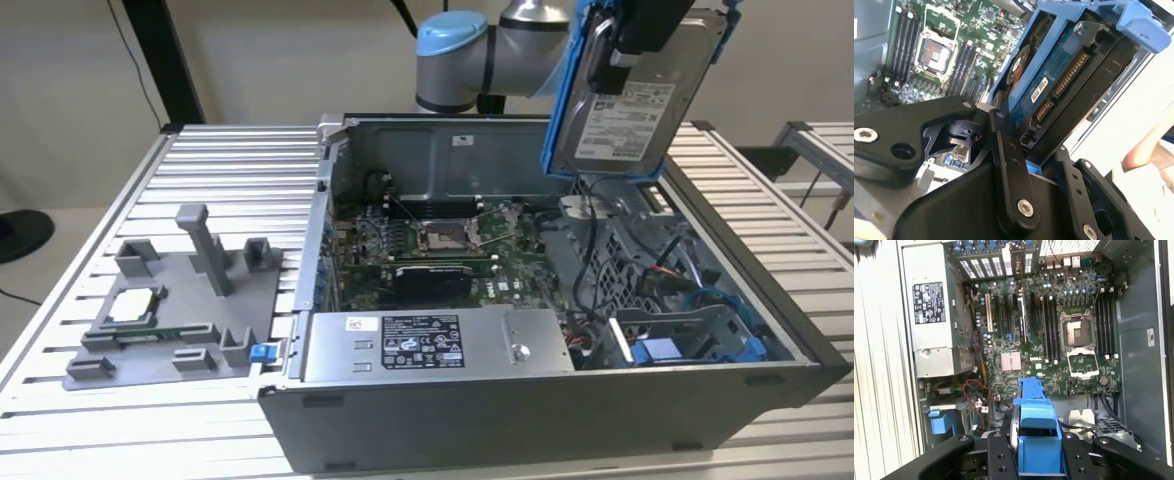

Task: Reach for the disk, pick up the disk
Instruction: 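Pick up the disk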

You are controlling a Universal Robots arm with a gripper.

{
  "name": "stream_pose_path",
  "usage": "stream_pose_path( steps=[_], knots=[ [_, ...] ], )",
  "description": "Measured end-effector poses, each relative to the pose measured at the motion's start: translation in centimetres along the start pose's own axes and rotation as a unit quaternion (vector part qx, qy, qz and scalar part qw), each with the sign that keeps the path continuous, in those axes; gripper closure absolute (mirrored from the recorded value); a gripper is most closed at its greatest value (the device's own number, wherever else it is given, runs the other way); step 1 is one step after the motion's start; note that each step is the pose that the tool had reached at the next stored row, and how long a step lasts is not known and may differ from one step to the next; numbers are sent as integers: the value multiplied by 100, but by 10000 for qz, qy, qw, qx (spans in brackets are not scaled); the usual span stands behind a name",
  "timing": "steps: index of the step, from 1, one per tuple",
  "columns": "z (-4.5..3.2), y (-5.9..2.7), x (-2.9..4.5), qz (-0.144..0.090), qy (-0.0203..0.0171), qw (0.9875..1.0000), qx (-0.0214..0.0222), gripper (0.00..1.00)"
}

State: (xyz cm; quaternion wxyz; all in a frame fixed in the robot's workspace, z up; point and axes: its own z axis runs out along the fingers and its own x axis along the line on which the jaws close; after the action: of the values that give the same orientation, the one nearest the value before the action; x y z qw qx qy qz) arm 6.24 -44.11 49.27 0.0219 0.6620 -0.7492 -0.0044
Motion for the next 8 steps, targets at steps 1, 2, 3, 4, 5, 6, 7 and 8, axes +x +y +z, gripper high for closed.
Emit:
stream_pose_path(
  steps=[1, 2, 3, 4, 5, 6, 7, 8],
  knots=[
    [1, -3, 21, 11, 0, 10000, -1, 100],
    [2, -5, 41, 21, -1, 10000, -1, 100],
    [4, -8, 62, 32, -1, 10000, -2, 100],
    [5, -11, 83, 43, -2, 10000, -3, 100],
    [6, -13, 105, 54, -2, 10000, -4, 100],
    [8, -16, 126, 65, -2, 10000, -4, 100],
    [9, -19, 146, 75, -2, 10000, -5, 100],
    [10, -21, 166, 85, -3, 10000, -5, 100]
  ],
)
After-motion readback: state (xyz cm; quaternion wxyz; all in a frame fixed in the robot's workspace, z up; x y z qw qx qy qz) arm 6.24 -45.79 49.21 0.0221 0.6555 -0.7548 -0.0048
